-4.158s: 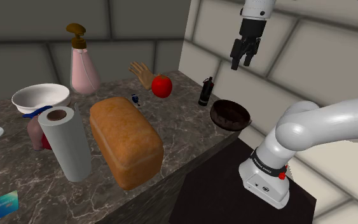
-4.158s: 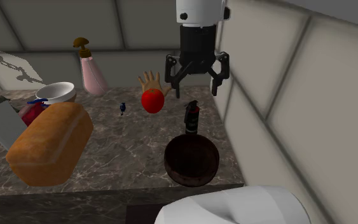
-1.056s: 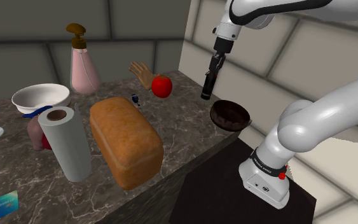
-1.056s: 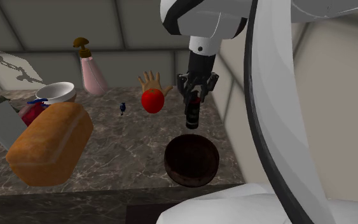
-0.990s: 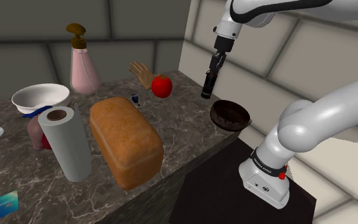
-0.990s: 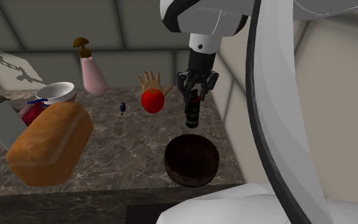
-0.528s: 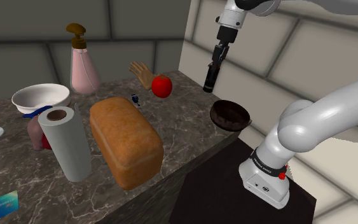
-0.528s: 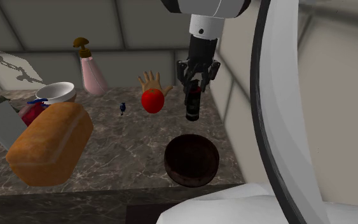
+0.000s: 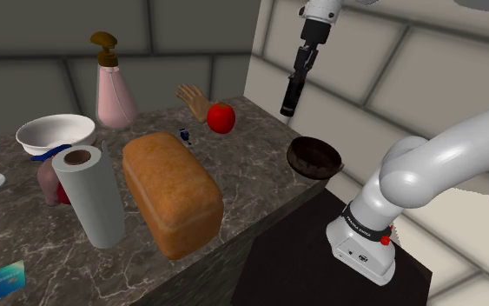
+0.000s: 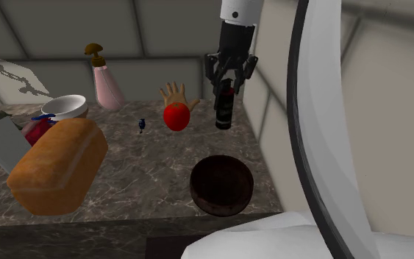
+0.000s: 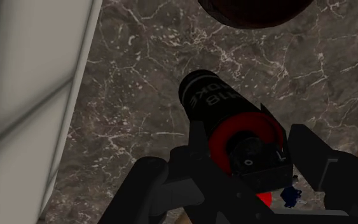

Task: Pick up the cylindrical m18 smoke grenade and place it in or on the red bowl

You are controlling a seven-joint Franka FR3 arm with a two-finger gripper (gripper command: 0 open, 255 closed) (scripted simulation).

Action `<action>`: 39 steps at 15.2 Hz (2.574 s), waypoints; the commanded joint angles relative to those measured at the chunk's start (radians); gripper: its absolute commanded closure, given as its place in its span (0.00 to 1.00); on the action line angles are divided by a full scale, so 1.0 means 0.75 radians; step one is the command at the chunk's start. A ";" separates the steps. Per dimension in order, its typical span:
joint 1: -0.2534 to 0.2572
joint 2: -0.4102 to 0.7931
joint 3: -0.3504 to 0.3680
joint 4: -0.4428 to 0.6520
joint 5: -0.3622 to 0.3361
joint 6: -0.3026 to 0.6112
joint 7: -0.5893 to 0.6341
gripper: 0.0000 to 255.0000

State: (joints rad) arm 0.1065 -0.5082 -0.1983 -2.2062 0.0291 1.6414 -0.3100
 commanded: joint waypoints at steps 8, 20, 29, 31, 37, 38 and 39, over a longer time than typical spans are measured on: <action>-0.006 -0.182 0.042 0.010 -0.002 -0.189 0.052 1.00; -0.043 -0.612 0.134 -0.143 0.030 -0.463 0.134 1.00; -0.066 -0.688 0.136 -0.347 0.026 -0.337 0.111 1.00; -0.069 -0.703 0.135 -0.390 0.023 -0.309 0.108 1.00; -0.075 -0.744 0.130 -0.518 0.016 -0.224 0.099 1.00; -0.077 -0.750 0.130 -0.538 0.015 -0.209 0.097 1.00; -0.078 -0.756 0.129 -0.559 0.014 -0.194 0.095 1.00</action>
State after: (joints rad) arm 0.0500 -1.0698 -0.0994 -2.6092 0.0413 1.4825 -0.2366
